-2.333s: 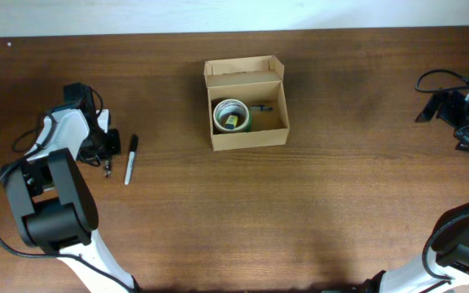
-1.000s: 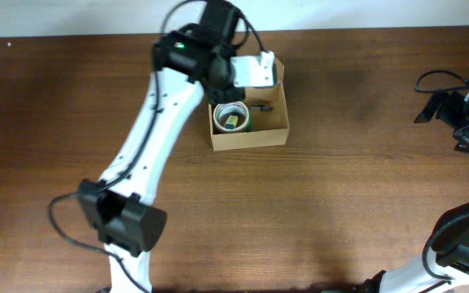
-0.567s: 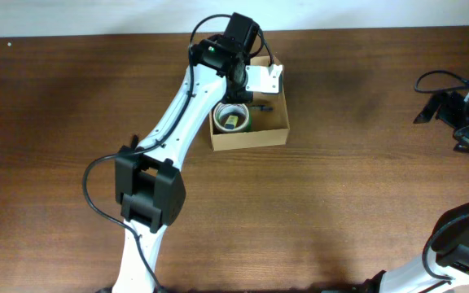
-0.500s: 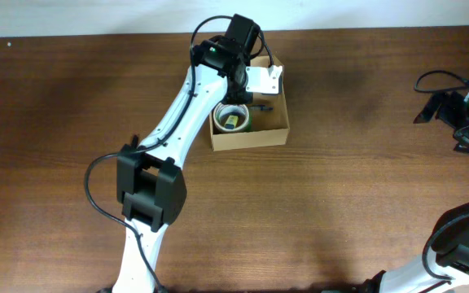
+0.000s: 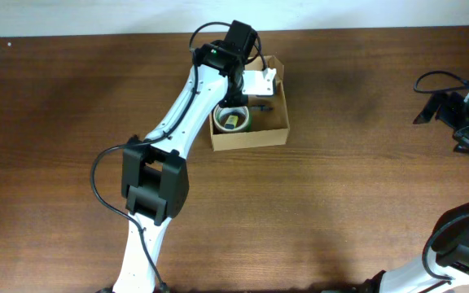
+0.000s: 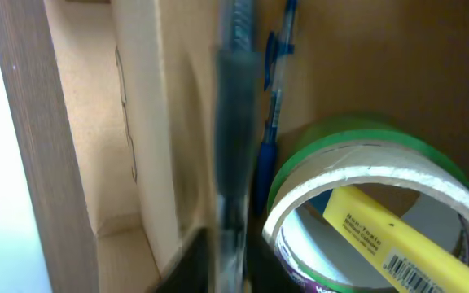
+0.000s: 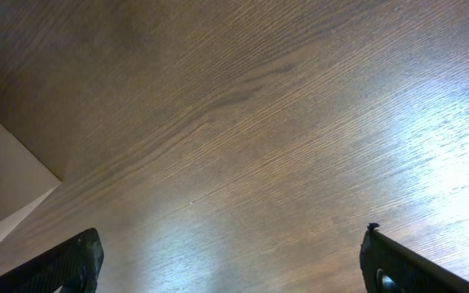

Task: Pack container

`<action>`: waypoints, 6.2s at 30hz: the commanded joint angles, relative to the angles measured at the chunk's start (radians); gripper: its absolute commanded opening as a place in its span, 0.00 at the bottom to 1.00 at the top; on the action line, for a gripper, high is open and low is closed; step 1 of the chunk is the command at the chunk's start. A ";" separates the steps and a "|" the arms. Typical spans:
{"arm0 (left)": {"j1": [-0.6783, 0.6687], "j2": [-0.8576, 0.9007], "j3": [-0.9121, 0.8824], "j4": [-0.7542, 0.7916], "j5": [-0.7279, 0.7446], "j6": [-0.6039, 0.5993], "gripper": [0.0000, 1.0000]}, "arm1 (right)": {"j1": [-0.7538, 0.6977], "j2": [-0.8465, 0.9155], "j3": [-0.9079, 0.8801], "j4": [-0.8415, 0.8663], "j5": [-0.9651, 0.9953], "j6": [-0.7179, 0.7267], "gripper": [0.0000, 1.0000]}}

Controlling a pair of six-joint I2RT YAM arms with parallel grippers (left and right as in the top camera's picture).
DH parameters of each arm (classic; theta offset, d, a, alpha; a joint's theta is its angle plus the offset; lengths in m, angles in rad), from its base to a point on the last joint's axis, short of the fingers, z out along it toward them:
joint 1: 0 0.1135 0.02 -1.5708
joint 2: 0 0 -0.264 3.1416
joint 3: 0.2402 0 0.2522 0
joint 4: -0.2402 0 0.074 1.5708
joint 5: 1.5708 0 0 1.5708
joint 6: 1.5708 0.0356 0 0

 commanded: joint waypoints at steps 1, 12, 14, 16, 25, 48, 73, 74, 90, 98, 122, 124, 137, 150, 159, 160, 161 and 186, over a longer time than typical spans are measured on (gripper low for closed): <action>0.008 0.018 0.002 0.003 -0.004 -0.010 0.33 | 0.000 -0.003 -0.005 -0.001 -0.009 0.007 0.99; 0.010 -0.141 0.002 -0.066 -0.056 -0.227 0.56 | 0.000 -0.003 -0.005 0.003 0.030 0.007 0.99; 0.025 -0.224 0.002 -0.072 -0.049 -0.287 0.59 | 0.000 -0.003 -0.005 0.000 0.040 0.008 0.99; 0.071 -0.321 -0.003 -0.085 -0.048 -0.338 0.63 | 0.000 -0.003 -0.005 0.000 0.040 0.008 0.99; 0.453 -0.480 -0.161 -0.113 -0.003 -0.727 0.71 | 0.000 -0.003 -0.005 0.003 0.040 0.008 0.99; 0.539 -0.307 -0.803 0.126 -0.010 -0.893 0.50 | 0.000 -0.003 -0.005 0.042 0.040 0.008 0.99; 0.540 -0.306 -0.872 0.186 -0.012 -0.926 0.02 | 0.000 -0.003 -0.005 0.036 0.040 0.008 0.99; 0.540 -0.306 -0.835 0.150 -0.011 -0.911 0.02 | 0.000 -0.003 -0.005 0.034 0.040 0.008 0.99; 0.451 -0.306 0.190 -0.228 0.410 -0.348 0.02 | 0.000 -0.003 -0.005 -0.004 0.040 0.008 0.99; 0.189 -0.274 0.200 -0.251 0.409 0.008 0.02 | 0.000 -0.003 -0.005 -0.004 0.035 0.008 0.99; 0.003 0.100 0.196 -0.157 0.086 0.065 0.02 | 0.000 -0.003 -0.005 -0.021 0.036 0.008 0.99; 0.003 0.102 0.196 -0.135 0.086 0.053 0.02 | 0.000 -0.003 -0.005 -0.021 0.036 0.008 0.99; 0.003 0.132 0.196 -0.113 0.090 0.010 0.02 | 0.000 -0.003 -0.005 -0.021 0.036 0.008 0.99; 0.003 0.111 0.196 -0.098 0.091 -0.146 0.75 | 0.000 -0.003 -0.005 -0.014 0.036 0.008 0.99; 0.027 -0.086 0.196 -0.072 0.228 -0.373 0.87 | 0.000 -0.003 -0.005 -0.011 0.036 0.008 0.99; 0.032 -0.111 0.196 -0.072 0.238 -0.387 0.86 | 0.000 -0.003 -0.005 -0.011 0.036 0.008 0.99; 0.037 -0.138 0.196 -0.073 0.241 -0.403 0.86 | 0.000 -0.003 -0.005 -0.011 0.036 0.008 0.99; 0.706 -0.240 0.153 -0.235 0.274 -1.154 0.02 | 0.351 0.064 -0.055 0.193 -0.223 -0.037 0.04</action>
